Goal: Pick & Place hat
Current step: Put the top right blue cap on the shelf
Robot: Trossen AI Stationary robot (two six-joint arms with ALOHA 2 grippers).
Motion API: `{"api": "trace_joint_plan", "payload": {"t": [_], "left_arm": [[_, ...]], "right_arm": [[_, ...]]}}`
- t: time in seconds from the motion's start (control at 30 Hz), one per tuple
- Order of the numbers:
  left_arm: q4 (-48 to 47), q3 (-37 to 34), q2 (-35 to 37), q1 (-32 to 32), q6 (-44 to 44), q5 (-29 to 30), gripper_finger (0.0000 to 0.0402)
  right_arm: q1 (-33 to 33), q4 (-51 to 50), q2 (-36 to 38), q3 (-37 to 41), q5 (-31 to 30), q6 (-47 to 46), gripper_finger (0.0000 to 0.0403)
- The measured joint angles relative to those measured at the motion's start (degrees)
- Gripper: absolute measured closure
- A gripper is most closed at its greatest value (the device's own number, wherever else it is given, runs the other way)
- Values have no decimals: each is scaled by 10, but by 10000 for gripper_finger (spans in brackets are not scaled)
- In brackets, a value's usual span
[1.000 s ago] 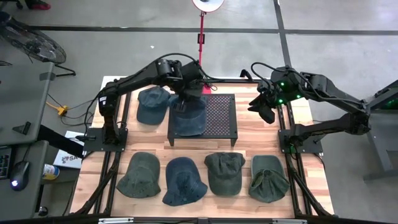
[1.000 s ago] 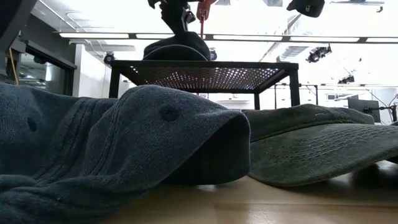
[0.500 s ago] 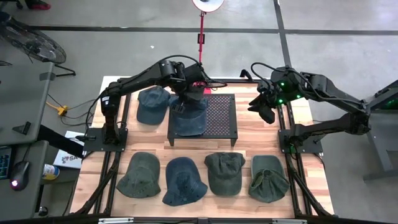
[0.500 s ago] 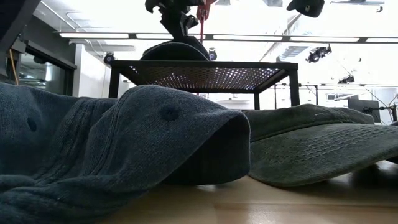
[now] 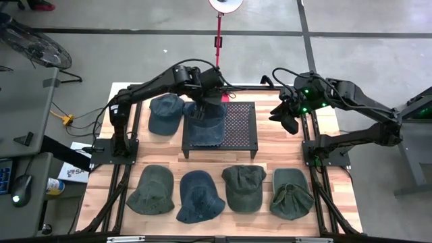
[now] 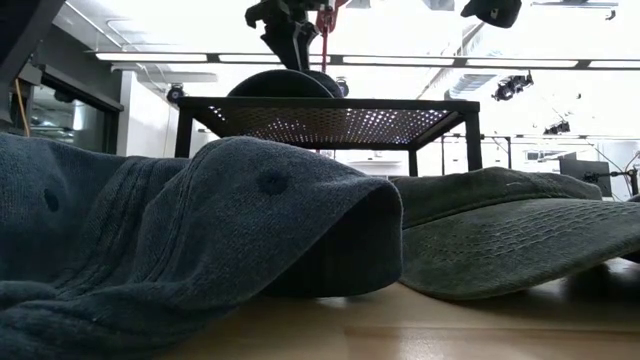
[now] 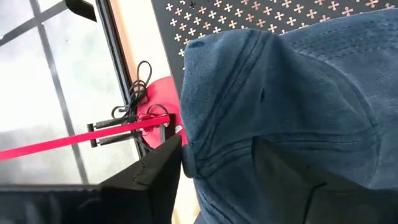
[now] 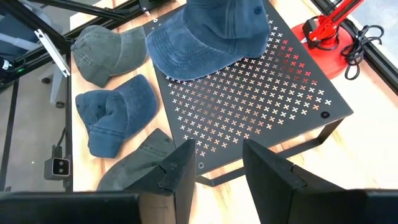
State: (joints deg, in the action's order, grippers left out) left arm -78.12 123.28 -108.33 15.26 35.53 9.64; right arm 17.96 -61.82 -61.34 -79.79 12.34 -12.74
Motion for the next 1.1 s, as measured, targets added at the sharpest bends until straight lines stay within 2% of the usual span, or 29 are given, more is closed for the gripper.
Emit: {"api": "trace_joint_plan", "payload": {"t": [0.17,0.43,0.7,0.8,1.0,1.1], "left_arm": [[-4,18,1,-16,-15,54,201],[-24,70,1,-41,-101,121,200],[-122,90,1,-40,-248,96,200],[-118,88,3,-40,-272,91,200],[-119,87,18,-40,-312,84,199],[-96,87,42,-40,-332,75,199]], "right_arm": [[0,0,0,0,0,4,277],[0,0,-1,0,0,41,277],[-20,2,-20,0,0,88,277],[-40,11,-40,0,-2,109,277],[-87,53,-87,0,-90,155,277],[-101,82,-108,0,-100,162,282]]}}
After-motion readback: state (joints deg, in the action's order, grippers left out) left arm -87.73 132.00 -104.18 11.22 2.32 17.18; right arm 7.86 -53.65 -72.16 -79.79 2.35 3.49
